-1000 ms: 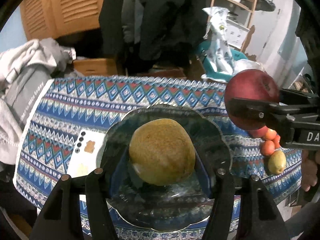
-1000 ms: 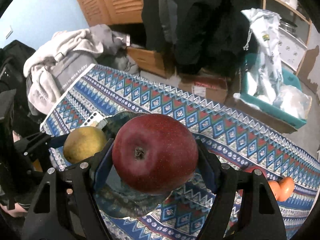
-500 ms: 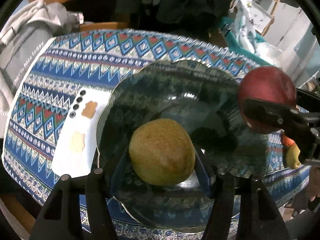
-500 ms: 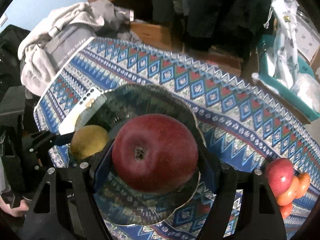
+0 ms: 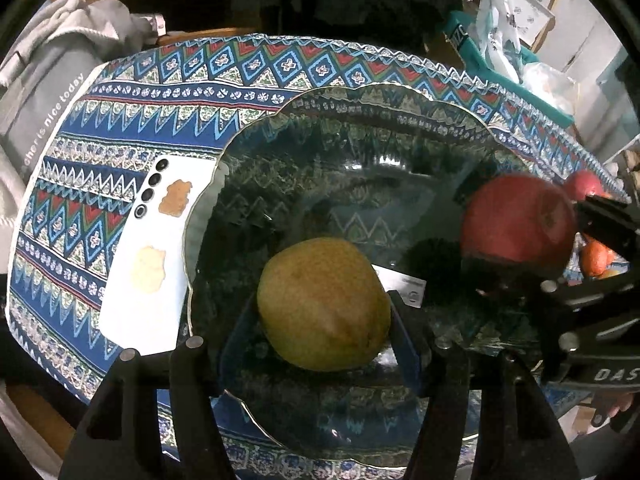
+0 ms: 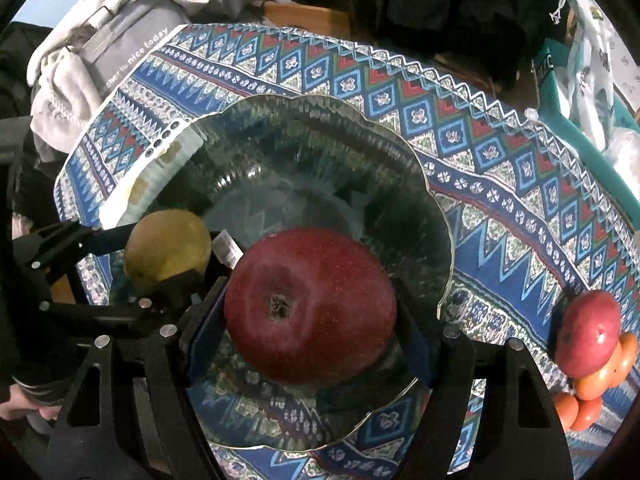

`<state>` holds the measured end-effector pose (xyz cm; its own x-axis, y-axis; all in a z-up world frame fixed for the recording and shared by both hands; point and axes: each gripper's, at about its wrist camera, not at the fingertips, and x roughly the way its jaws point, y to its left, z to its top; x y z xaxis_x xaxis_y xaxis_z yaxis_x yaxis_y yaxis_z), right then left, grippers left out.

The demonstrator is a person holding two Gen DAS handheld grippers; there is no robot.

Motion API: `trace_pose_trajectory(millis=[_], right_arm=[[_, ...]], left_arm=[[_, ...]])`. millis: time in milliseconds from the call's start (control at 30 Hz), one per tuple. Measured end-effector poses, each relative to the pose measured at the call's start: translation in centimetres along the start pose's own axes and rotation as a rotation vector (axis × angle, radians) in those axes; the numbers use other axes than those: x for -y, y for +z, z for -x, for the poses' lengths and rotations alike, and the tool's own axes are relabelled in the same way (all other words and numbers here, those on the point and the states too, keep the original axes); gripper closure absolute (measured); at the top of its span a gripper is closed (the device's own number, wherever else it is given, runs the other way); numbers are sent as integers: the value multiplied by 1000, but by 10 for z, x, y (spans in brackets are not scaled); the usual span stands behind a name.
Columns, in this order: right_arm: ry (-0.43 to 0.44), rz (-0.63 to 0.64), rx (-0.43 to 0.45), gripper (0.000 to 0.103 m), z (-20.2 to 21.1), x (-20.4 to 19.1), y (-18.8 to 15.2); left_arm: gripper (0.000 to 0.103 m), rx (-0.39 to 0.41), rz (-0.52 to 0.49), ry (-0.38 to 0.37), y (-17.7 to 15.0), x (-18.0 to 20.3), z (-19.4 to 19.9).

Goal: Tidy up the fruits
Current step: 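Lower the pear into the glass bowl and open the left tool while the right tool releases the apple there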

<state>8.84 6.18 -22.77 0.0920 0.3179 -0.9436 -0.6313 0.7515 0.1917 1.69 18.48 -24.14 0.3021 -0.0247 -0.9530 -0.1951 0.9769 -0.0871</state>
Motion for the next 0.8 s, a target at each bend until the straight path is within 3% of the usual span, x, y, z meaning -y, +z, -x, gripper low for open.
trace_pose_trajectory(millis=[333, 500, 800], right_arm=[[22, -37, -23, 26, -4, 6, -4], [62, -50, 64, 27, 20, 7, 3], [1, -57, 156, 27, 73, 7, 9]], left_arm=[[30, 20, -66, 30, -2, 13, 11], [23, 44, -51, 16, -1, 12, 22], [23, 113, -19, -19, 3, 11, 60]])
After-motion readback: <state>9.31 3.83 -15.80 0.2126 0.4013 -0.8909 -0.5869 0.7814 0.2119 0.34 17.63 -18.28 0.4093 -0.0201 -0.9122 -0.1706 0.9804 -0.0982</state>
